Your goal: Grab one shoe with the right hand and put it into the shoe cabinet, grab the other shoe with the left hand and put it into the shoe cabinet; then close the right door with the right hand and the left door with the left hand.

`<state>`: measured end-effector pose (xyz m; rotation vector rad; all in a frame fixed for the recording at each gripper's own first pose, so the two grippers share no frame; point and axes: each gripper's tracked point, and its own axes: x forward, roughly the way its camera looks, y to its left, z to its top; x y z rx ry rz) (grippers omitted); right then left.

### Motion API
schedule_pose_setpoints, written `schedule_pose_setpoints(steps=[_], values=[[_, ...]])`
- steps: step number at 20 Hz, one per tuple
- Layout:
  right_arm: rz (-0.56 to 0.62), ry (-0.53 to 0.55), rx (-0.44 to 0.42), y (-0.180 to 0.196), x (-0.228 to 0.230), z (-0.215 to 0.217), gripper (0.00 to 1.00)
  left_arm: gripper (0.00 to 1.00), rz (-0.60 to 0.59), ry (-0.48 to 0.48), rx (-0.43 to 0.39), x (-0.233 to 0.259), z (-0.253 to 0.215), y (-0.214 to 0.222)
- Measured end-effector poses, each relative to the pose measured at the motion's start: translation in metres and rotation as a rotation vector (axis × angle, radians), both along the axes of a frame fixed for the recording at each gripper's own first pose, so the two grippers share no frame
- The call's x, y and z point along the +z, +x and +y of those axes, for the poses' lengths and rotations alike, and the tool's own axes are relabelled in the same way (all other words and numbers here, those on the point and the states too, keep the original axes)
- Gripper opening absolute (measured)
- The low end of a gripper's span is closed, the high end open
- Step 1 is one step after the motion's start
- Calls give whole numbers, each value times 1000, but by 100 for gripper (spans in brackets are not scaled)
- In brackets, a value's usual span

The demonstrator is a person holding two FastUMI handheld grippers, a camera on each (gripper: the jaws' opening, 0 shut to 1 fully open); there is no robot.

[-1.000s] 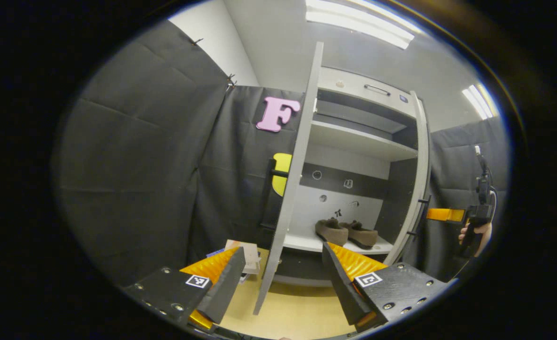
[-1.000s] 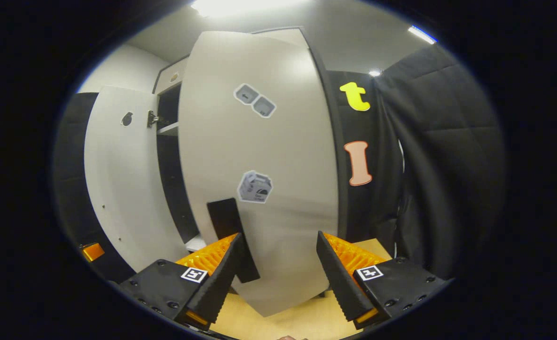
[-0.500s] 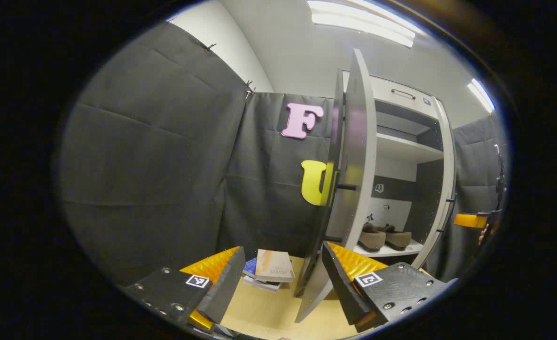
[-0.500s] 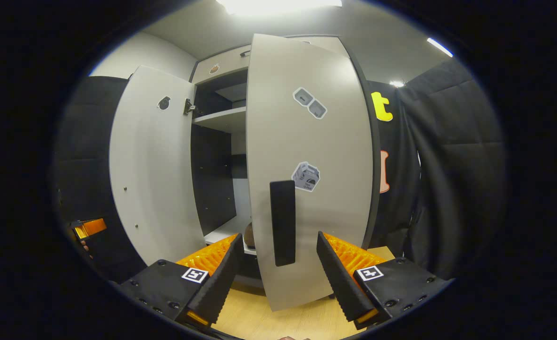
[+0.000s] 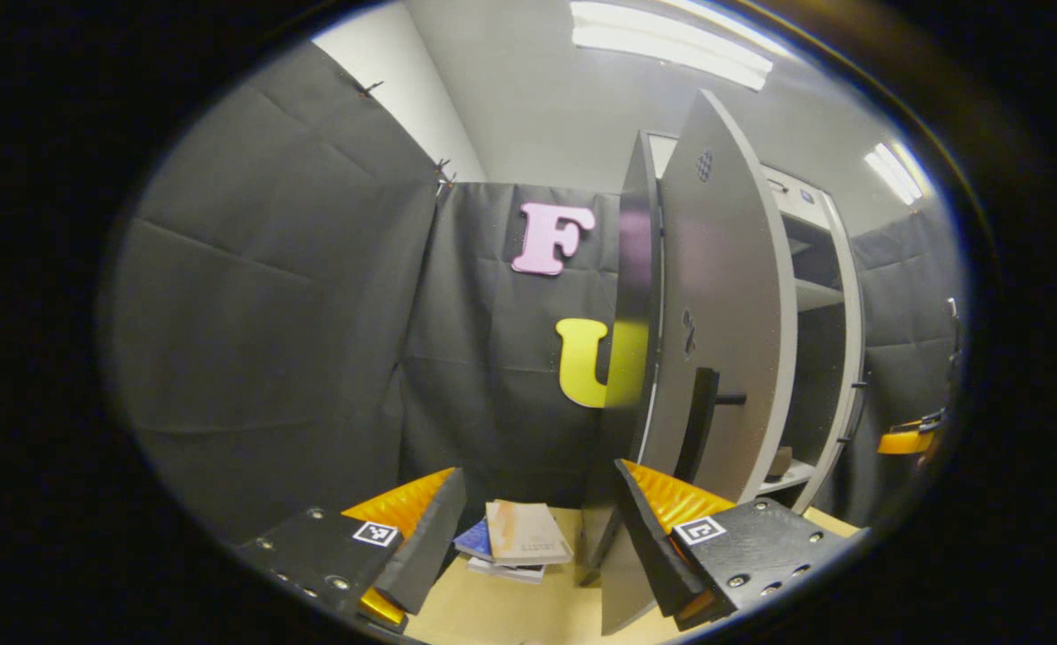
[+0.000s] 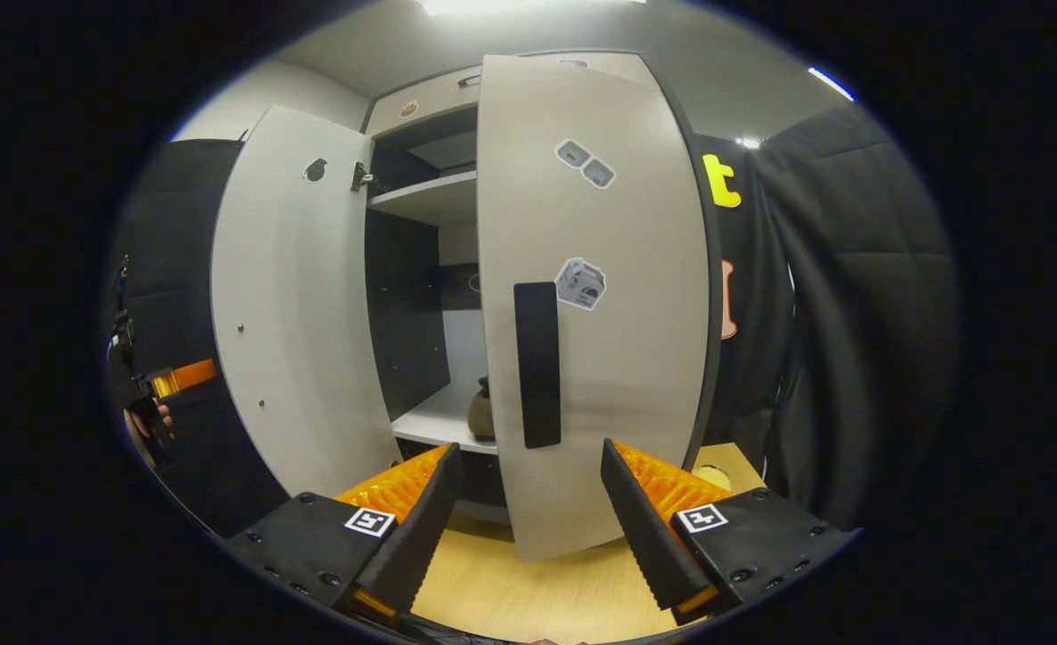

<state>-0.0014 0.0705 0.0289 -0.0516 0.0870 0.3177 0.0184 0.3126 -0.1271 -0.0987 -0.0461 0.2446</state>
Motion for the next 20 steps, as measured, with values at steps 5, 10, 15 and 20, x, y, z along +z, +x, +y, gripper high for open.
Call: schedule_pose_setpoints(steps=[5, 10, 15, 20], values=[[90, -22, -13, -15, -38, -6, 98, 99, -33, -44, -123, 16, -6, 47], [104, 3, -63, -20, -45, -27, 98, 95, -43, -106, -205, 16, -22, 72], [125, 51, -118, -21, -53, -50, 99, 94, -41, -142, -222, 15, -27, 77], [119, 65, -152, -21, -60, -63, 98, 88, -6, -80, -276, 21, -69, 81]])
